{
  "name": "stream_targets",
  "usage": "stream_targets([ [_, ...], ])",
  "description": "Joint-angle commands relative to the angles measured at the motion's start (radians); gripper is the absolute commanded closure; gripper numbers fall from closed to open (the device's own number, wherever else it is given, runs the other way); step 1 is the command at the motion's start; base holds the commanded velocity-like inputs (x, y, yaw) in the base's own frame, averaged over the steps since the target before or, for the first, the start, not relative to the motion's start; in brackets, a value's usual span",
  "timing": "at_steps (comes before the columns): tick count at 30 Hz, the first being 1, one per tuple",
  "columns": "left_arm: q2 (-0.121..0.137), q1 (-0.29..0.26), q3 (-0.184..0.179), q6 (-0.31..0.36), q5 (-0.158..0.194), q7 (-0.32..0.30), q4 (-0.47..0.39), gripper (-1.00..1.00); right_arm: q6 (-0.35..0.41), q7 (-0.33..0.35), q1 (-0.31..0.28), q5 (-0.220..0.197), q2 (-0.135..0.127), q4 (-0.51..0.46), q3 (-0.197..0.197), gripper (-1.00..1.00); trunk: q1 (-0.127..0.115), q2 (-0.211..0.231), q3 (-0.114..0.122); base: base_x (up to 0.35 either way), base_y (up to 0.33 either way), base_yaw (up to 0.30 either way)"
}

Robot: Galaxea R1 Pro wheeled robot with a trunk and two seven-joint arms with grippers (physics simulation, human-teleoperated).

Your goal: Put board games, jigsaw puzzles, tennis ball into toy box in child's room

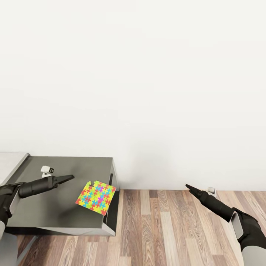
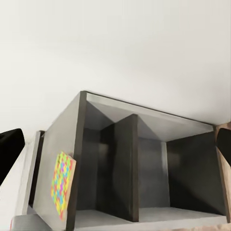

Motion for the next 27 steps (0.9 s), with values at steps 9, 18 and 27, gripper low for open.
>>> stream_targets([
  [9, -0.002, -0.001, -0.003, 0.012, -0.001, -0.004, 0.0, -1.0, 0.008, 0.013, -0.001, -0.002, 0.0, 0.0, -0.002, -1.0, 0.001, -0.002, 0.013, 0.0, 0.0, 0.0],
  [18, -0.001, -0.001, 0.0, 0.012, -0.001, -0.004, -0.002, -1.0, -0.021, 0.02, -0.001, -0.002, 0.0, 0.001, -0.003, -1.0, 0.001, -0.002, 0.028, 0.0, 0.0, 0.0],
  [27, -0.001, -0.001, 0.0, 0.012, -0.001, -0.004, -0.002, -1.0, -0.028, 0.025, -0.001, -0.002, -0.001, 0.002, -0.003, -1.0, 0.001, -0.002, 0.043, 0.0, 0.0, 0.0],
])
